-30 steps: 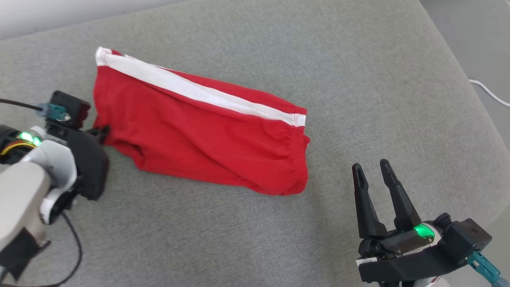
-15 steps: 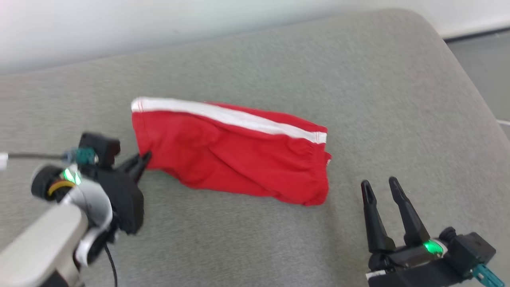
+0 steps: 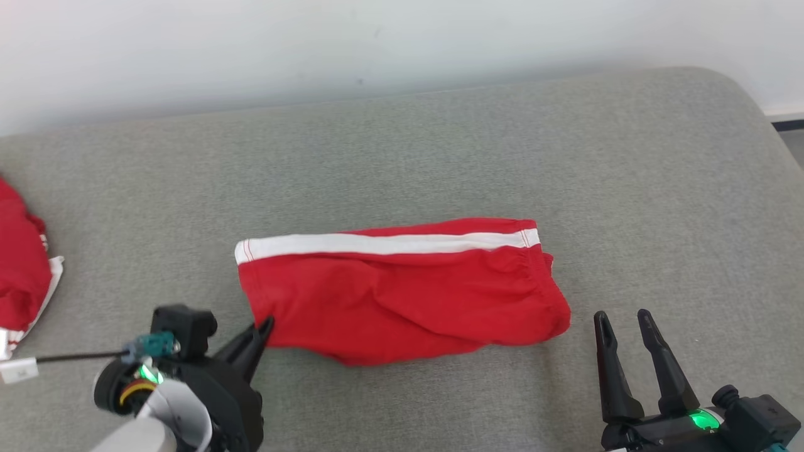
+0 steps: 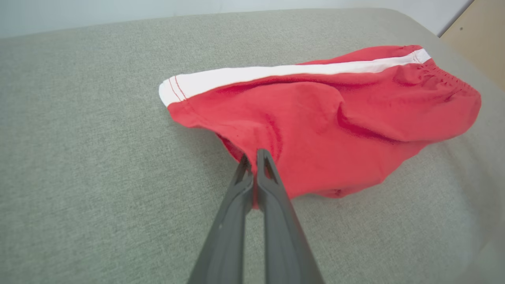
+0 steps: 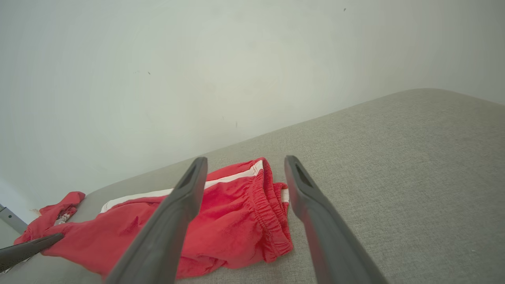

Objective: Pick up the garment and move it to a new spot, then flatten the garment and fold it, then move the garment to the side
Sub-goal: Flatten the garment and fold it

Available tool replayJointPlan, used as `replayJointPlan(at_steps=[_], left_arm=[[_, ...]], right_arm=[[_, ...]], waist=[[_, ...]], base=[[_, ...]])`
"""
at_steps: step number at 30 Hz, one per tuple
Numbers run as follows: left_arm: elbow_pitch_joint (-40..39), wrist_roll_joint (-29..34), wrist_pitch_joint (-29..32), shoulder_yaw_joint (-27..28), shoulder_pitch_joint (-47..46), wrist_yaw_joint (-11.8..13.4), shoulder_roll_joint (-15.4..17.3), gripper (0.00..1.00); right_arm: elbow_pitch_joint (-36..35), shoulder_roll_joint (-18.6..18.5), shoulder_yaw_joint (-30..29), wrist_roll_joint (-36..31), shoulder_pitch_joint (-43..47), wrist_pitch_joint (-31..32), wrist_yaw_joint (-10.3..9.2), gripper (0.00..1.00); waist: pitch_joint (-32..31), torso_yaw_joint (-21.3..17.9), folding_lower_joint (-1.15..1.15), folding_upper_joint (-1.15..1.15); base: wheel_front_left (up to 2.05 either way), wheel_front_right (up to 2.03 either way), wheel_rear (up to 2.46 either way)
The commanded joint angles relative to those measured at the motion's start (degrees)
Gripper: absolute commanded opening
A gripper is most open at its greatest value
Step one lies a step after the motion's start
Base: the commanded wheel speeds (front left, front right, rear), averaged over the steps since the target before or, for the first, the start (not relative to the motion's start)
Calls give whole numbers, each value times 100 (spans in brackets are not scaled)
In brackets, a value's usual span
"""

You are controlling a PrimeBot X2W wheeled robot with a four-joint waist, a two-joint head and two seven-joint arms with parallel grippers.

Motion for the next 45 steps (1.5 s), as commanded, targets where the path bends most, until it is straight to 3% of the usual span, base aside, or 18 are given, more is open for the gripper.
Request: replayJointPlan(at_steps=[1,6,7,8,9,18,23,26,37,45], left_arm=[[-19,-41,-54,-3,108,32,-29,0],[88,-87,-291,-16,378,108,-157,0],[124,-27,-409,-5,388,133,-189,27],[171,28,-525,18,394,155,-223,93],[228,45,-619,30,426,184,-269,100],[575,289,-1743,428,462,345,-501,100],[421,525,-1966,998,640,498,-646,100],[155,989,-1974,1612,840,533,-759,100],[-624,2537,-1976,3469,2048,287,-1570,100],[-719,3498,-1977,4034,2704,-42,-2038,100]], right_arm=[[-12,-8,-15,-12,45,-4,-12,100],[4,-65,-48,-37,37,-3,-12,100],[12,-77,-39,-47,30,-4,-12,100],[15,-82,-39,-54,20,-3,-12,100],[22,-96,-36,-58,10,-4,-12,100],[4,-150,-139,-99,-61,-3,-12,100],[-40,-114,-251,-117,-95,-4,-12,100],[-59,-86,-346,-139,-104,-3,-12,100],[-43,3,-508,-171,-12,-3,-12,100],[34,61,-527,-225,65,-3,-12,100]], waist=[[-4,66,1,0],[34,140,1,0],[36,153,1,0],[38,165,1,0],[36,179,1,0],[-146,355,1,0],[-277,467,1,0],[-340,536,1,0],[-476,646,1,0],[-534,635,1,0]], base=[[0,0,0],[0,0,0],[0,0,0],[0,0,0],[0,0,0],[0,0,0],[0,0,0],[0,0,0],[0,0,0],[0,0,0]])
